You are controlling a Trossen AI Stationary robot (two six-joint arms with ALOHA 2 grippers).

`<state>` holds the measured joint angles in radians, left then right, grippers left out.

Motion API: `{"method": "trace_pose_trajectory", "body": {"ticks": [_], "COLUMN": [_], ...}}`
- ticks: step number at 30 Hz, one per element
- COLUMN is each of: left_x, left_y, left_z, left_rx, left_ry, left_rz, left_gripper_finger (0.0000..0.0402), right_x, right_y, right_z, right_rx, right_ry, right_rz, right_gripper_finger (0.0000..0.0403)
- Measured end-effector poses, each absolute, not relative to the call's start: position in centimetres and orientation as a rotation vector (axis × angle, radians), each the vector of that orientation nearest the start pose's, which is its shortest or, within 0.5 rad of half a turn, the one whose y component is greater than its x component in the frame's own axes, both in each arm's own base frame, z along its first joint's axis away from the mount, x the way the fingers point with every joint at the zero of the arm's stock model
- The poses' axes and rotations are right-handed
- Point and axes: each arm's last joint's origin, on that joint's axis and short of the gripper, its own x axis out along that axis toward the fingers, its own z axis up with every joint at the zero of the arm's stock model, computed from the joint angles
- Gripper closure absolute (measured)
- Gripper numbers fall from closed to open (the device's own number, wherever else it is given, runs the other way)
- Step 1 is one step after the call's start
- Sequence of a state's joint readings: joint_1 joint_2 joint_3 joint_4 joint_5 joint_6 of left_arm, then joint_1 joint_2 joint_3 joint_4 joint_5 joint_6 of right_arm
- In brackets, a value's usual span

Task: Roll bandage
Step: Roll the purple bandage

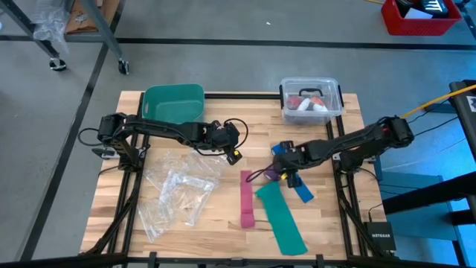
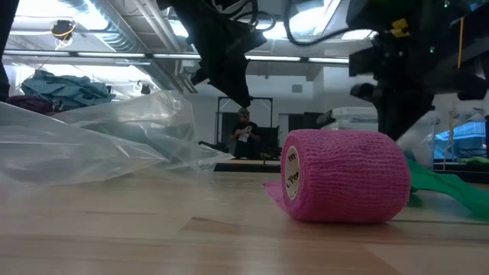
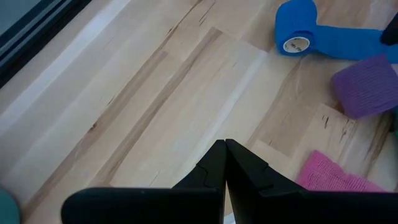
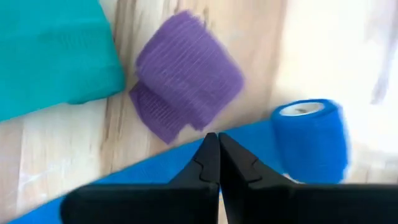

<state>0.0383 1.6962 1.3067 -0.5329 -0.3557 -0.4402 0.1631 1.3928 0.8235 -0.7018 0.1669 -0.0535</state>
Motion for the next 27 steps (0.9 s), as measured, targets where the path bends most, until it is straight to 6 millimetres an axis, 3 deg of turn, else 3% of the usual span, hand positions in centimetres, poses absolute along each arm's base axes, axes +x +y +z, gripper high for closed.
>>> {"method": "trace_pose_trajectory", "body": {"ticks": [9,18,27], "left_x": [35.9,36.1,36.1], "left_y": [2.4,2.4,2.4], "left_z": [25.2,25.4,25.4], "left_rx": [-0.263,-0.270,-0.269], "left_ry": [0.813,0.784,0.787], "left_rz": [0.560,0.556,0.556], "left_gripper_finger": [0.0402,0.0402,0.0401], "right_x": [23.5,25.6,26.2], "right_y": [3.5,3.9,4.1], "right_z": [19.9,20.7,17.8], "right_rx": [-0.207,-0.240,-0.225], "right_ry": [1.208,0.991,1.142], "right_rz": [0.072,0.091,0.144], "right_gripper_finger": [0.0402,0.0402,0.0402]}}
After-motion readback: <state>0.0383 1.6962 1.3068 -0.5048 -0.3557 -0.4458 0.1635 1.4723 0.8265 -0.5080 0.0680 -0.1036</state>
